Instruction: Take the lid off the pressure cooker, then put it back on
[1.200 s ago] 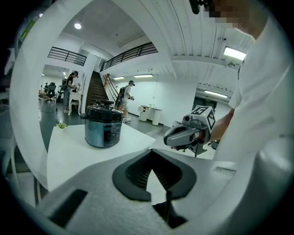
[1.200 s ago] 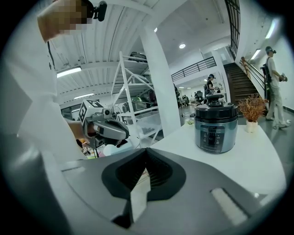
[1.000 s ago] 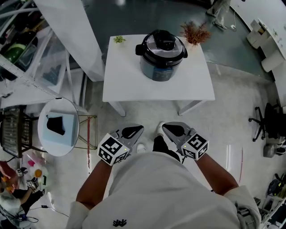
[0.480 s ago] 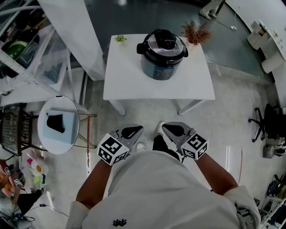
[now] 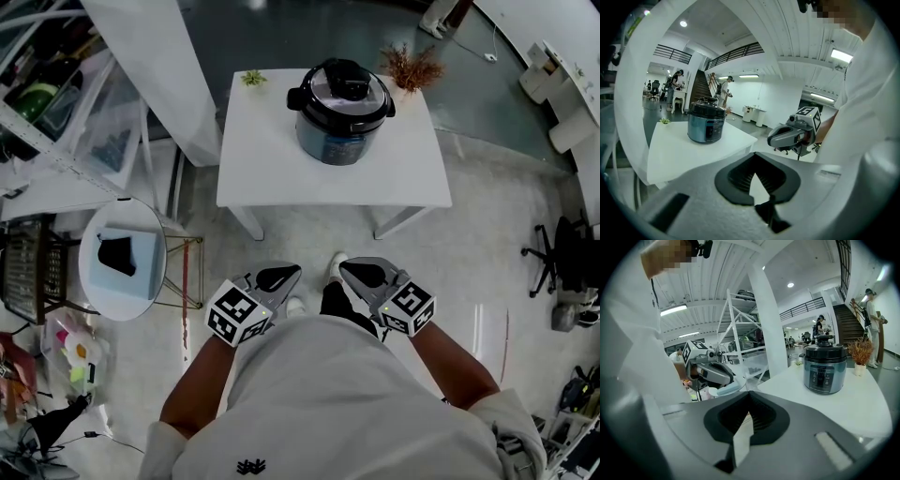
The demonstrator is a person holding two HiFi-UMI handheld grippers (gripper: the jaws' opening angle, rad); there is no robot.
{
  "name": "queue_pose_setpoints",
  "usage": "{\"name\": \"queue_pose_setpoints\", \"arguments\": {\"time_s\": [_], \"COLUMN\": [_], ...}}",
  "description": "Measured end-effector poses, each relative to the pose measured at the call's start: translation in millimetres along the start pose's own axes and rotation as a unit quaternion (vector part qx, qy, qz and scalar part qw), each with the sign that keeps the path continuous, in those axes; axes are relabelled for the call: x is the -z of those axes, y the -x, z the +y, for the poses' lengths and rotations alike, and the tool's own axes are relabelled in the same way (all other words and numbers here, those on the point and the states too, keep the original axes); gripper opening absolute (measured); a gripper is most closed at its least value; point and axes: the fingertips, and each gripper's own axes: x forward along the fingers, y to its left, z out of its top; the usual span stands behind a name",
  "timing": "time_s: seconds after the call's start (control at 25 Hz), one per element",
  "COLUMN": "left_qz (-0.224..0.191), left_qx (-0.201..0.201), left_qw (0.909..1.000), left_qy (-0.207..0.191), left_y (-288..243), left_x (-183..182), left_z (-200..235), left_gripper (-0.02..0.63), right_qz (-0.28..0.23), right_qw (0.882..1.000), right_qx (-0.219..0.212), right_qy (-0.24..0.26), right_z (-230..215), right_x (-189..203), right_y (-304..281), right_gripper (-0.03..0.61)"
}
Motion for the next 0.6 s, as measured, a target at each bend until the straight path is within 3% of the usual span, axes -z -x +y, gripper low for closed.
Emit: {"name": "queue_pose_setpoints", "arguments": {"time_s": [0.6], "left_qz": [0.006], "left_qx": [0.003], "left_qw": [1.0000], "left_qy": [0.003], "left_y": [0.6], "left_x": [6.8], "left_z": [-5.2], "left_gripper": [0.006], "right_qz": [0.008], "right_qw": [1.000], "right_qx": [-0.004], "right_qy": [0.004], "right_z": [4.7], "right_x": [5.6], "right_y": [0.6], "right_gripper": [0.012]}}
